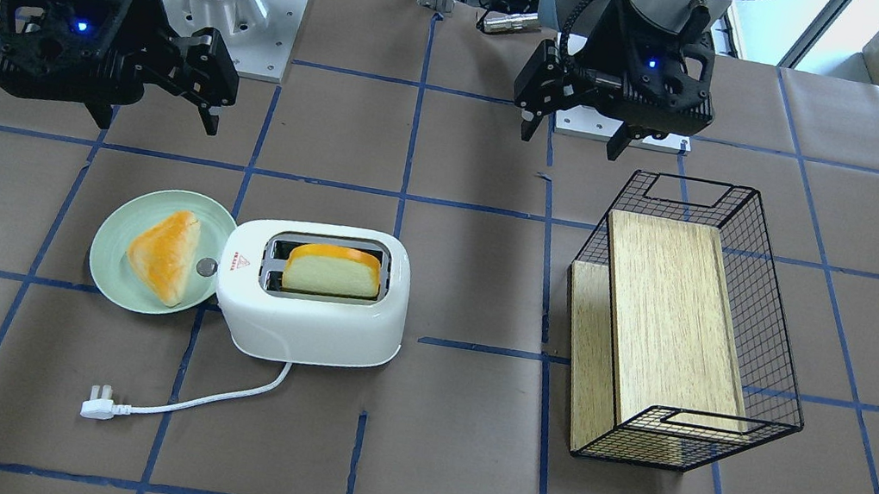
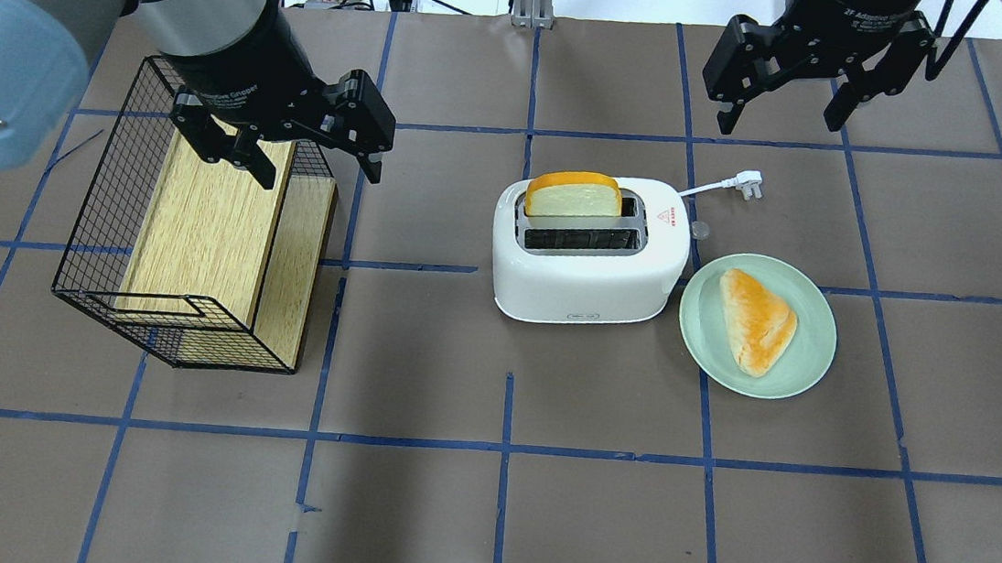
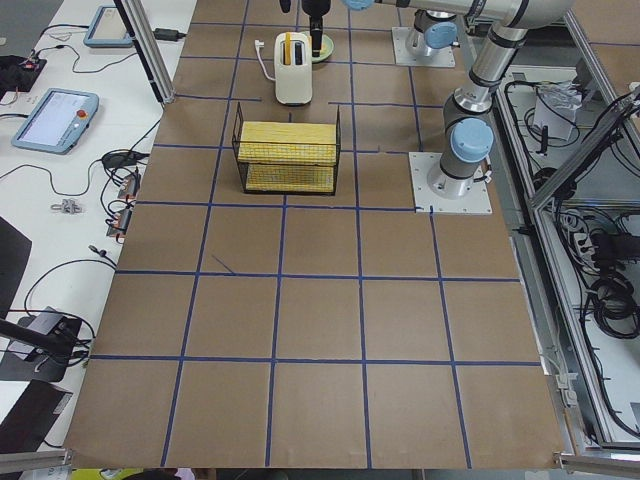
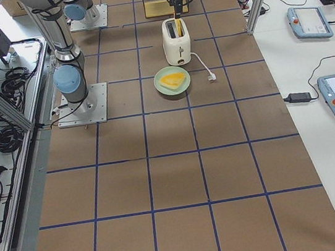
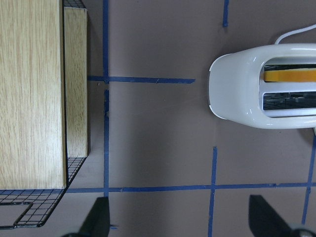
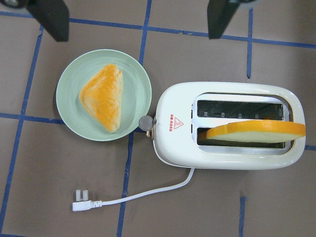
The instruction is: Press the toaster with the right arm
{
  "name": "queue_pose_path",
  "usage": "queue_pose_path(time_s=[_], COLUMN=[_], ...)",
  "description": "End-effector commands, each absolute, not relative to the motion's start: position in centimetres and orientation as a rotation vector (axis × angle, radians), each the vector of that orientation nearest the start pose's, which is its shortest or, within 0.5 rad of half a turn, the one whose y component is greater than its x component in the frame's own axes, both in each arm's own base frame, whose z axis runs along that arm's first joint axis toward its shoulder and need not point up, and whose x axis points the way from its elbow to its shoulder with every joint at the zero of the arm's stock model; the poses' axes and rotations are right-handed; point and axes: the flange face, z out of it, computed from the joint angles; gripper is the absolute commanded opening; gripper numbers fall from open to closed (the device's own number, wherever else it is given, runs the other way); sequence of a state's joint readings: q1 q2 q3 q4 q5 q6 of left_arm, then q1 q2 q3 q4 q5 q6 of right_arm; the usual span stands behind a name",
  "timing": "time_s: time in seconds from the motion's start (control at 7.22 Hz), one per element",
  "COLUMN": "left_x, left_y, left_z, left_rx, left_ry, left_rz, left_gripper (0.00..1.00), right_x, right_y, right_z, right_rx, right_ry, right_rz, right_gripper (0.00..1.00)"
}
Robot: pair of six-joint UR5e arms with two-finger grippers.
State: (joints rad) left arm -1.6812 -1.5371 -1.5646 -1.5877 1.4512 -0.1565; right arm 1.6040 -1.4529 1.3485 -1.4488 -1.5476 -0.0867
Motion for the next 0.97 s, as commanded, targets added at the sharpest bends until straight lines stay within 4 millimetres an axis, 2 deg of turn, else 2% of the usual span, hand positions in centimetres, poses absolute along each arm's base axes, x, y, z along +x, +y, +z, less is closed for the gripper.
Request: queue_pose_path(time_s=[0.0, 0.55, 0.83], left_x=[-19.7, -19.7, -19.7], left_y=[-46.1, -46.1, -46.1], left_z=[50.6, 50.6, 50.6], left_rx=[-0.073, -0.073, -0.073], left_ry=[3.262, 3.262, 3.262], left_rz=[-0.011, -0.011, -0.011], left_gripper=[1.00, 1.00, 1.00], right_x=[15.3, 14.9, 14.8], right_y=[-53.4, -52.5, -52.7], right_z=[52.3, 52.1, 51.5], right_rx=[-0.193, -0.168, -0.187], right_ry=[3.113, 3.108, 3.107], right_rz=[0.030, 0.120, 0.154], right_gripper=[1.00, 1.00, 0.68])
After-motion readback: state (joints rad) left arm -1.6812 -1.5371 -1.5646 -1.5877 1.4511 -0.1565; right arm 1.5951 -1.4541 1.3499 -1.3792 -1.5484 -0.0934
